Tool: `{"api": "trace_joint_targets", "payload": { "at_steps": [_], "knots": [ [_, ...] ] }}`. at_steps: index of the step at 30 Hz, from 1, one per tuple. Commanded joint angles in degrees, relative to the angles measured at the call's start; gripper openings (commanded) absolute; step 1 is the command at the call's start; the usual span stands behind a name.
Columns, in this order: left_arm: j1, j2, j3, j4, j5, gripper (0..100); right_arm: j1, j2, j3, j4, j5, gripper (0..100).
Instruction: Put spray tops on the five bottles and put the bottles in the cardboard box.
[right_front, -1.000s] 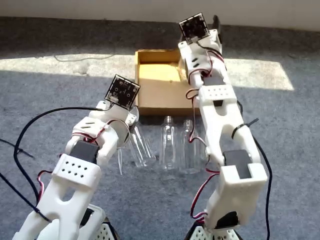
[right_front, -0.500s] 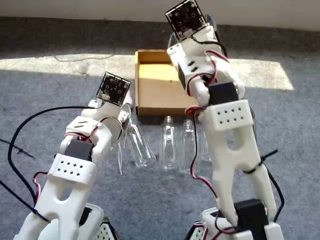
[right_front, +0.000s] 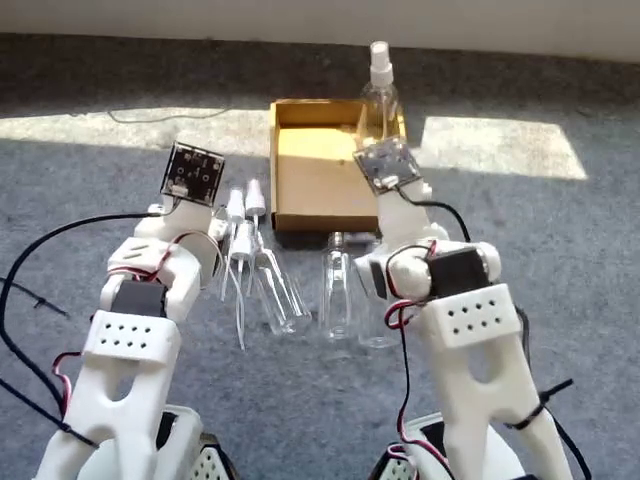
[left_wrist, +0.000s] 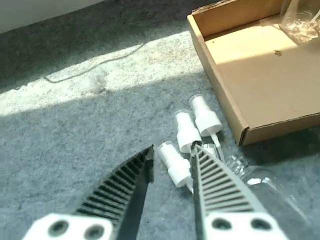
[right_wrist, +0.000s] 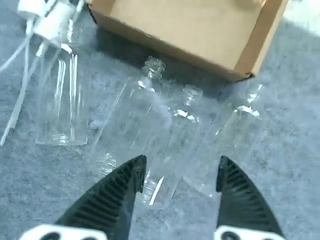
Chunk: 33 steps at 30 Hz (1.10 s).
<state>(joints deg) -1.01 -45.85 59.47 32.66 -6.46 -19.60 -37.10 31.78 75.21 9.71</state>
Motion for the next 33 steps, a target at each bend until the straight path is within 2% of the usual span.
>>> {"api": "trace_joint_targets", "payload": {
  "at_steps": [1,6,11,21,33],
  "knots": [
    [-2.86,-0.57,4.35,-1.32,-0.09,13,-0.22,5.32,-0.57,0.48,-5.1,14.6],
    [-4.79,-0.66,8.92,-5.63,-0.09,13,4.79,11.03,-6.55,1.98,-5.63,14.9],
    [-4.79,-0.66,11.38,-9.93,-0.09,13,7.25,13.05,-16.48,6.9,-5.54,23.1],
    [-4.7,-0.66,11.38,-9.76,-0.09,13,11.82,40.04,-31.69,6.9,-6.15,24.2],
    [-4.88,-0.66,11.38,-9.85,-0.09,13,15.16,51.47,-38.02,6.64,-6.86,24.2]
  ]
}}
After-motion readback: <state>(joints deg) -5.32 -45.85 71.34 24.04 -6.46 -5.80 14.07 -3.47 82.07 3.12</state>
